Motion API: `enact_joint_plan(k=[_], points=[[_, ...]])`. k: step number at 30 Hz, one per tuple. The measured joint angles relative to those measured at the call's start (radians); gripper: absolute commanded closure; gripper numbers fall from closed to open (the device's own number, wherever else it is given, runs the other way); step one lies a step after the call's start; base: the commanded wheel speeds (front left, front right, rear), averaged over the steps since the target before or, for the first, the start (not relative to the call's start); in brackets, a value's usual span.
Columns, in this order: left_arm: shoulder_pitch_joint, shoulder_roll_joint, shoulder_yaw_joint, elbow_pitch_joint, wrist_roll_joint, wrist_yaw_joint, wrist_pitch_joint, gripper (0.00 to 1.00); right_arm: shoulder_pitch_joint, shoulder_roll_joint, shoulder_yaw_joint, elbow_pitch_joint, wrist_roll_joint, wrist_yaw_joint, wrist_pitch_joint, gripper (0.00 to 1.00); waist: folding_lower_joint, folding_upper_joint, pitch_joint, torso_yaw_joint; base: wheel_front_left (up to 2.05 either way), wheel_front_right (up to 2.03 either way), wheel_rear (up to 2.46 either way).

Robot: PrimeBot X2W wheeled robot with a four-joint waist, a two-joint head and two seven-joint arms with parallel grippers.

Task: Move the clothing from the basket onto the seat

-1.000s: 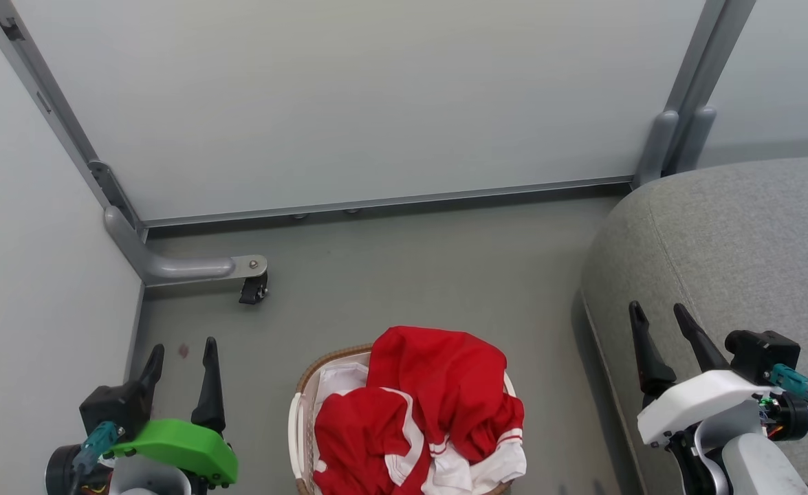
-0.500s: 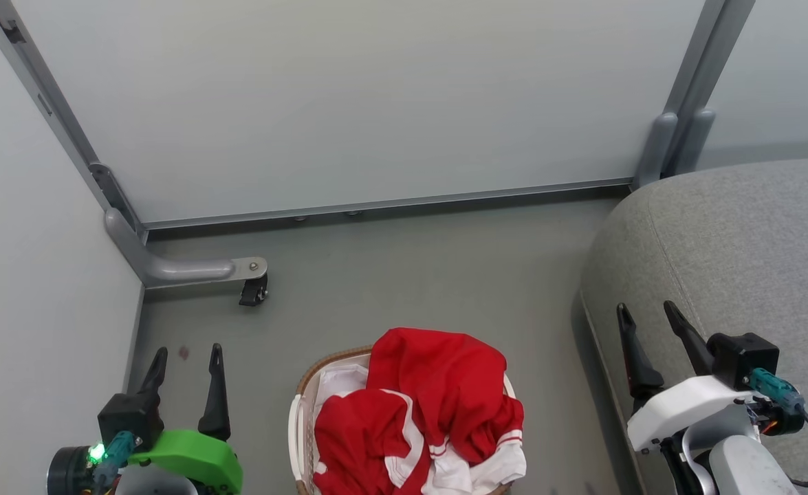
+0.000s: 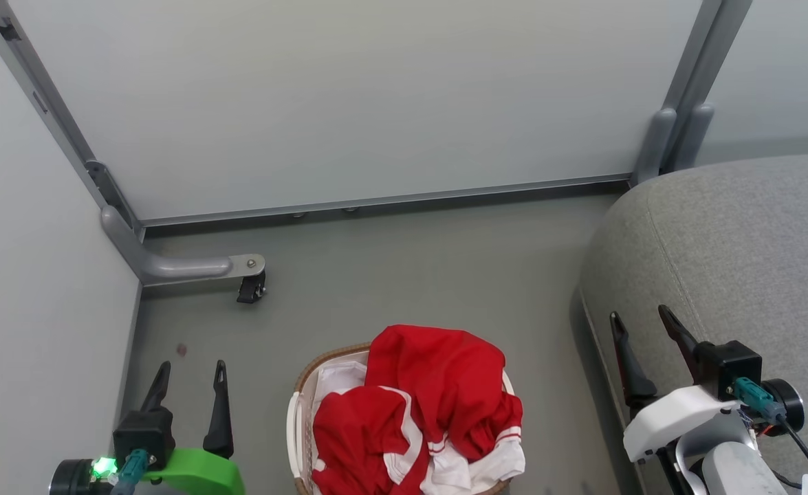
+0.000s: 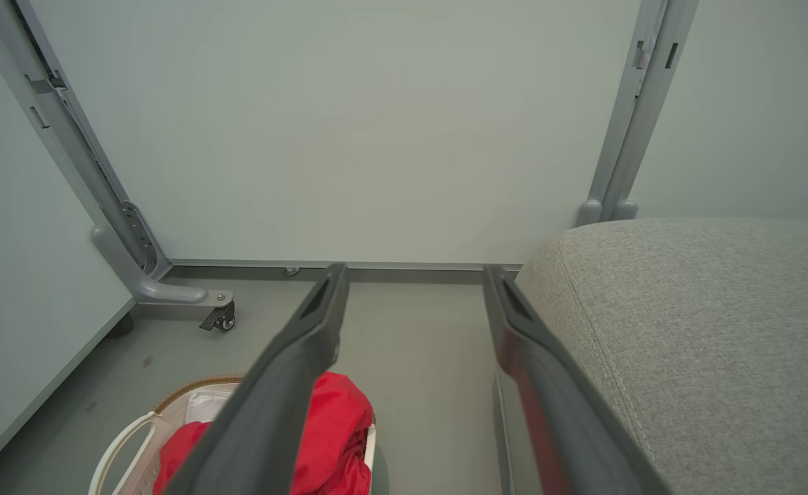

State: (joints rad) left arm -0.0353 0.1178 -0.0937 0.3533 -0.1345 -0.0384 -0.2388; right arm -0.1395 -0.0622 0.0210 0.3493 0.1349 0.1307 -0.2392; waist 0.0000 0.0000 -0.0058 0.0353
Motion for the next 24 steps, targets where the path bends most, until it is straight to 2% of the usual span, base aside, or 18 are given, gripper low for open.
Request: enact_joint_plan(k=[11, 16, 24], points=[[-0.056, -0.031, 0.015, 0.029, 0.049, -0.049, -0.019, 0.00, -0.068, 0.007, -0.007, -0.083, -0.066, 0.000, -0.018, 0.00, 0.0000, 0.0000, 0.084, -0.016, 0.00, 0.00, 0.00], [-0.131, -0.044, -0.003, 0.051, 0.048, -0.076, -0.024, 0.00, -0.129, 0.011, -0.009, -0.128, -0.078, 0.000, -0.023, 0.00, 0.0000, 0.0000, 0.160, -0.028, 0.00, 0.00, 0.00], [-0.264, -0.054, -0.045, 0.117, 0.019, -0.089, -0.025, 0.00, -0.212, 0.012, 0.000, -0.183, -0.054, 0.000, -0.024, 0.00, 0.0000, 0.0000, 0.299, -0.051, 0.00, 0.00, 0.00]])
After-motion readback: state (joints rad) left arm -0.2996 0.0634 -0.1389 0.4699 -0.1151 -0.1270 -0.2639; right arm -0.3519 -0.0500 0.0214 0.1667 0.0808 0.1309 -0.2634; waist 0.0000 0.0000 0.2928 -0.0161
